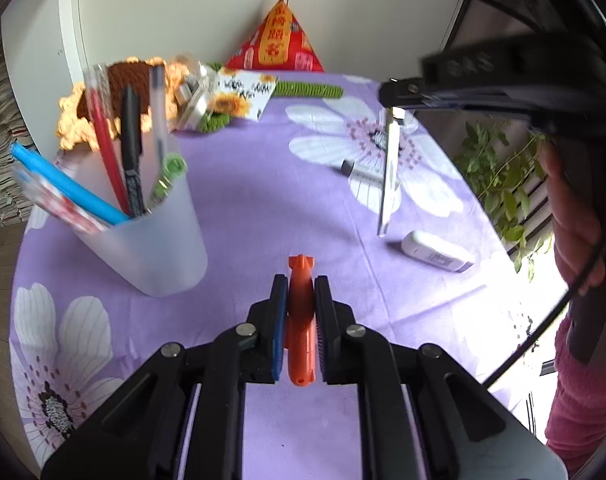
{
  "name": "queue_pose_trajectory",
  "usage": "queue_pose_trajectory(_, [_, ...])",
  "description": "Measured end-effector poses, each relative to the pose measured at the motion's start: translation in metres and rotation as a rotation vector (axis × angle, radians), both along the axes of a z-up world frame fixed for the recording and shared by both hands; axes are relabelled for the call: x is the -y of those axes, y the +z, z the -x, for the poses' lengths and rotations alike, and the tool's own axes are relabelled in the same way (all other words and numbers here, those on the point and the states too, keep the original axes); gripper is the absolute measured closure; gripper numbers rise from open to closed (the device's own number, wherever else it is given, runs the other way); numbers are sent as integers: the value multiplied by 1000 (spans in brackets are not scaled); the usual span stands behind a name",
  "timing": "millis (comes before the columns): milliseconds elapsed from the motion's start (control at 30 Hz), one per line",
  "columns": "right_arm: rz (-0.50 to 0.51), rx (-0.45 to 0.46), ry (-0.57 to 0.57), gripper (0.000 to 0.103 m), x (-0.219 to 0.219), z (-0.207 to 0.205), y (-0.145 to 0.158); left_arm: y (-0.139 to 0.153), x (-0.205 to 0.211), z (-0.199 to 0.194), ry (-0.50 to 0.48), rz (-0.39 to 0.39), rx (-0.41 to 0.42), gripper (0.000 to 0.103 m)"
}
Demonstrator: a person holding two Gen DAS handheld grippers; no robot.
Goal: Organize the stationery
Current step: 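Carry the orange item to the cup with the left tool while the right tool carries the box cutter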
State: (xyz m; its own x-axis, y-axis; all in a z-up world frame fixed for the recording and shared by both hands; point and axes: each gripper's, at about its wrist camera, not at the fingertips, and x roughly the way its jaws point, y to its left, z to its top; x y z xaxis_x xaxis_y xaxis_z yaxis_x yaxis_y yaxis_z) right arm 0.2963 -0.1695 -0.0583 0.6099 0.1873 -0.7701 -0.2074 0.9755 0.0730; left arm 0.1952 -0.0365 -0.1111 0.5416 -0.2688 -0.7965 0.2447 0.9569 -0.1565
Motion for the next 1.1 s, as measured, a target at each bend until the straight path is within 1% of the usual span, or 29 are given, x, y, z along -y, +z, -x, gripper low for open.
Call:
queue_pose_trajectory(200, [-43,65,-1,91,7,24,20,26,-5,10,14,23,65,92])
queue_pose_trajectory(300, [-53,90,8,91,9,38,28,38,-12,9,31,41,91,92])
queue_pose_trajectory(500, [-76,115,7,91,11,52,35,75,-49,5,128,81,180,92])
queue_pose_trajectory(667, [-72,135,35,91,2,58,44,97,-72,-1,195,97,242,92])
queue_pose_trajectory(800, [-76,142,43,91,-3,62,47,97,-80,-15,218,99,251,92])
queue_pose_trajectory(900, [-76,143,44,91,-4,65,48,88,-85,-27,230,121,219,92])
queue_pose_trajectory(1100, [-69,150,35,91,-3,70,52,78,-91,-35,238,154,202,92])
